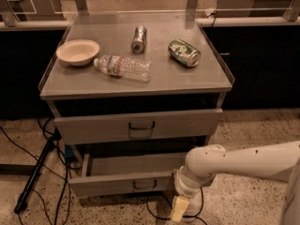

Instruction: Open middle drawer

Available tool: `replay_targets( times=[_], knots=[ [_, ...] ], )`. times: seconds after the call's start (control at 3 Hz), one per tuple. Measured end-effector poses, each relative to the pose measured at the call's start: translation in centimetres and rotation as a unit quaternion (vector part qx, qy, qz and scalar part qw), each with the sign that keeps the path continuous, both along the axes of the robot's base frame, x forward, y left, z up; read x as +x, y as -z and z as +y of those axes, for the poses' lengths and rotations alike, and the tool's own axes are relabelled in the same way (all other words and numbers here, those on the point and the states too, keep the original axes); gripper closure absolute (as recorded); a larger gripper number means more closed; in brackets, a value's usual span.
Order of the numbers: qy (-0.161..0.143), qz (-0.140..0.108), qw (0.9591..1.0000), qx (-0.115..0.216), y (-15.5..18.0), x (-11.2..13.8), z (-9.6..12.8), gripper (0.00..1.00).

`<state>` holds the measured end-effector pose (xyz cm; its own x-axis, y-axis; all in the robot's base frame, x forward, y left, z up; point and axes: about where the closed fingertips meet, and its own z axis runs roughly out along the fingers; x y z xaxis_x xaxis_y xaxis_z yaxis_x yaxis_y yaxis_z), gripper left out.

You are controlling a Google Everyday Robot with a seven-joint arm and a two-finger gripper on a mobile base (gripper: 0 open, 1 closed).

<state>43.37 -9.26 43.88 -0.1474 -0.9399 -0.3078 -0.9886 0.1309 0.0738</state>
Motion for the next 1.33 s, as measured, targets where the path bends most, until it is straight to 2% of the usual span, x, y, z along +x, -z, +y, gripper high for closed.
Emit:
replay_targets(
  times=[0.33, 1.0, 1.33],
  knots=[
    [-0.001, 0.001, 1.0, 0.001, -0.1, -0.4, -0.1, 0.0],
    [0.032, -0.031, 0.999, -0.008, -1.1, 2.3, -0.5, 0.0],
    [0.032, -0.031, 0.999, -0.008, -1.1, 2.3, -0.5, 0.0]
  ],
)
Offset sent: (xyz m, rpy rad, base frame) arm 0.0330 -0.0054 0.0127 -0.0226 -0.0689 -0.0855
